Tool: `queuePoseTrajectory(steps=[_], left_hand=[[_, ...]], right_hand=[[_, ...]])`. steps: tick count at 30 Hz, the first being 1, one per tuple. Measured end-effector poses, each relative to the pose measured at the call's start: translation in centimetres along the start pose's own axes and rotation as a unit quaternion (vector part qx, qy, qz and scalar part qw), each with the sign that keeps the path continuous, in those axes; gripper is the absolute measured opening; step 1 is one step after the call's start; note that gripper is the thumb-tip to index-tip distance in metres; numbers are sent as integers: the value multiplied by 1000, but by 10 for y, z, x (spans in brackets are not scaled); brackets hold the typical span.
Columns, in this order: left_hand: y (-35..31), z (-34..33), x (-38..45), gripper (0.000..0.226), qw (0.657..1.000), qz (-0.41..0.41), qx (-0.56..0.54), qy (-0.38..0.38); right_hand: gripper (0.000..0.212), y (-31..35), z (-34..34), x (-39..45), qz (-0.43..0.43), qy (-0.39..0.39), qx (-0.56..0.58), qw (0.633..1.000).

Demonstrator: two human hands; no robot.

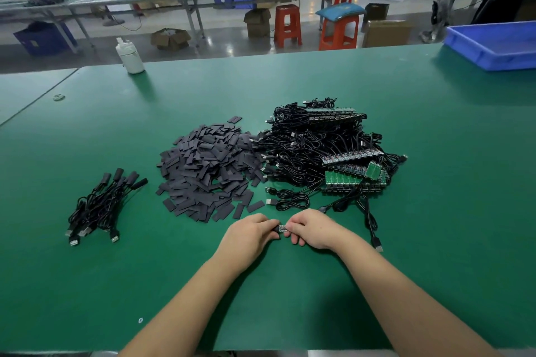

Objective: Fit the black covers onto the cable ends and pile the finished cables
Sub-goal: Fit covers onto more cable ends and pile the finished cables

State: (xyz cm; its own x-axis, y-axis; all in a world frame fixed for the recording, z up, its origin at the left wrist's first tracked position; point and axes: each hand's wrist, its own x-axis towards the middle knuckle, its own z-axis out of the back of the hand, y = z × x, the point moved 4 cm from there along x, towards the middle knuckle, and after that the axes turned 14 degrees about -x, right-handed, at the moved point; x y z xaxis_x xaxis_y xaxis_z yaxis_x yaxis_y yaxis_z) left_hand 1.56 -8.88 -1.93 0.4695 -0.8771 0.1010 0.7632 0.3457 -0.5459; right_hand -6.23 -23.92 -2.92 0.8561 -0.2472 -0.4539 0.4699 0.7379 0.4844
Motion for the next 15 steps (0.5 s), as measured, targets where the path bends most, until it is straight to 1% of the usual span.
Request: queuePoseTrajectory(steps=[4, 7, 10, 15], left_hand=[[1, -3, 2, 33, 1000, 11, 18, 20], [0, -5, 4, 30, 999, 20, 39, 27], [-1, -6, 6, 29, 999, 21, 37, 26], [-6, -9, 8, 27, 999, 5, 33, 30]], right_hand=[[31, 1, -1, 2, -15, -12, -43, 999], [31, 0, -1, 2, -13, -12, -30, 999], [30, 1, 0, 0, 3, -9, -2, 1000], [29, 0, -2, 0, 14, -12, -7, 1000]])
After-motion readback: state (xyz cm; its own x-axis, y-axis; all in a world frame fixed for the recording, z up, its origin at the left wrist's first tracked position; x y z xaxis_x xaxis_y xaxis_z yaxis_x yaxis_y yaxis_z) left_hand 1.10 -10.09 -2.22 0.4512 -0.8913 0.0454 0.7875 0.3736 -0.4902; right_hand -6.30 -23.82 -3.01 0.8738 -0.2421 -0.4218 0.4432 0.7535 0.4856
